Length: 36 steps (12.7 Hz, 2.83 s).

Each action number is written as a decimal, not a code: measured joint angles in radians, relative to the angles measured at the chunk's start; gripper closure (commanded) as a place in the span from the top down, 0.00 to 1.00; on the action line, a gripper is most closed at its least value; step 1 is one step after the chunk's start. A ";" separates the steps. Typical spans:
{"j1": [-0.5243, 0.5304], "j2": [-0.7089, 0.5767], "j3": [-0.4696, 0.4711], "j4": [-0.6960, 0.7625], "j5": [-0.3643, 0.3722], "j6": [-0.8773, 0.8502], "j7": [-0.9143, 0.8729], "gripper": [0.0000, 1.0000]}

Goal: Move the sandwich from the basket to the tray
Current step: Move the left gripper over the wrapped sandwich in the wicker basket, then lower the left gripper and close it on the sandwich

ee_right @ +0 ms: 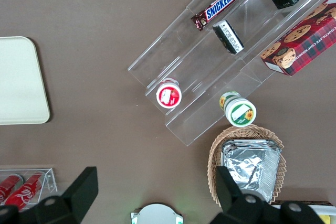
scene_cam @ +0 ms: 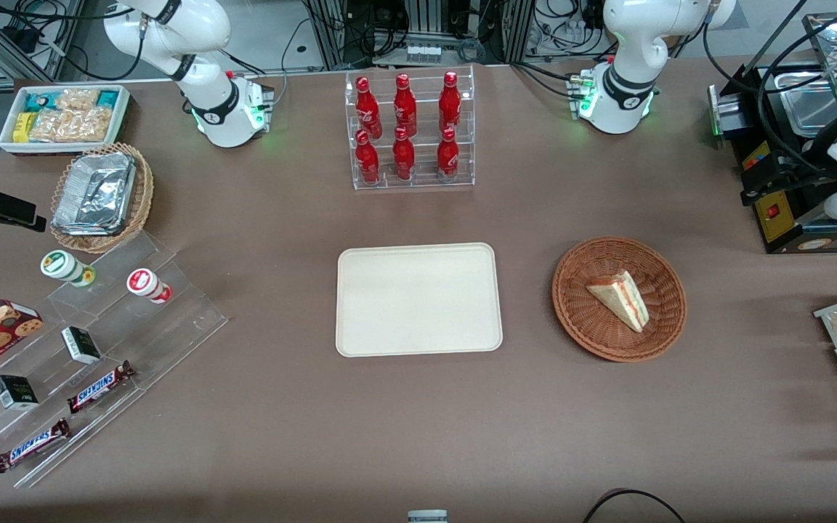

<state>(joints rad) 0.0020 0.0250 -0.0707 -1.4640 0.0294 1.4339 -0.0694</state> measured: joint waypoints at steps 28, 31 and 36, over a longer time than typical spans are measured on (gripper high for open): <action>-0.060 0.126 -0.066 -0.812 -0.007 1.045 -0.687 1.00; -0.060 0.160 -0.066 -0.813 0.005 1.065 -0.687 1.00; -0.060 0.209 -0.064 -0.813 0.018 1.102 -0.687 0.00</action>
<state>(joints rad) -0.0580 0.2343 -0.1350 -2.2769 0.0478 2.5356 -0.7561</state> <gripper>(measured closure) 0.145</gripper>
